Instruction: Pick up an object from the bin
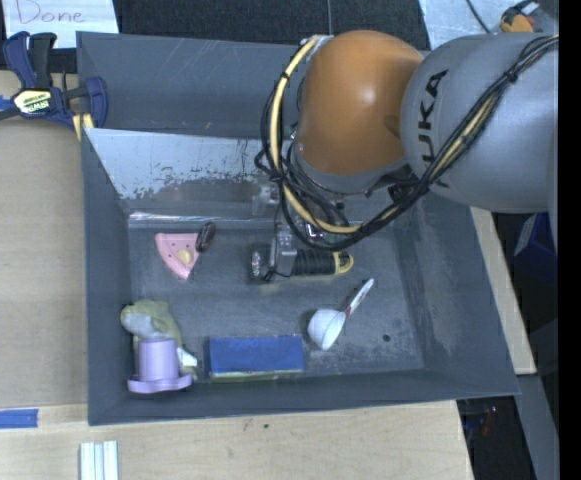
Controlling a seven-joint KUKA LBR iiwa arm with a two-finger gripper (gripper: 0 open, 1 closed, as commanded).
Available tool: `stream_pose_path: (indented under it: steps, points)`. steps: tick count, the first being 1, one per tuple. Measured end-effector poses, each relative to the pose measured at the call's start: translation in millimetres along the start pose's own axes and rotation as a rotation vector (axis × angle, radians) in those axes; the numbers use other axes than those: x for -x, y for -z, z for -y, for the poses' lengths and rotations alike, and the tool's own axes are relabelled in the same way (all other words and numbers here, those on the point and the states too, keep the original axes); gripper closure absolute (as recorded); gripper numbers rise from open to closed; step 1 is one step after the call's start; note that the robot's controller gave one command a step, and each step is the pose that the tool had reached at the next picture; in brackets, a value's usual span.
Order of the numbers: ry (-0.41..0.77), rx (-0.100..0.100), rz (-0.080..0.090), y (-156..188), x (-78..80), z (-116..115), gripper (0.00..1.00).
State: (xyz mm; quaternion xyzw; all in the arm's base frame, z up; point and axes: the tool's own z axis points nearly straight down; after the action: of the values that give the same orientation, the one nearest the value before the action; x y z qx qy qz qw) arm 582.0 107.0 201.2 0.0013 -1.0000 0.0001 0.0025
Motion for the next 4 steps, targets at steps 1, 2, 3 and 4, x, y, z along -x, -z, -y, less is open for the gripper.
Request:
stream_pose_path:
  steps: [1,2,3,4]
  points:
    - [-0.003,0.001,0.008,5.1,1.4,0.9,0.00]
    - [0.125,-0.001,0.005,-134.9,14.4,79.1,0.00]
    - [-0.070,0.006,0.025,-63.4,17.1,74.5,0.00]
    - [0.109,0.001,0.001,-126.0,12.5,77.4,0.00]
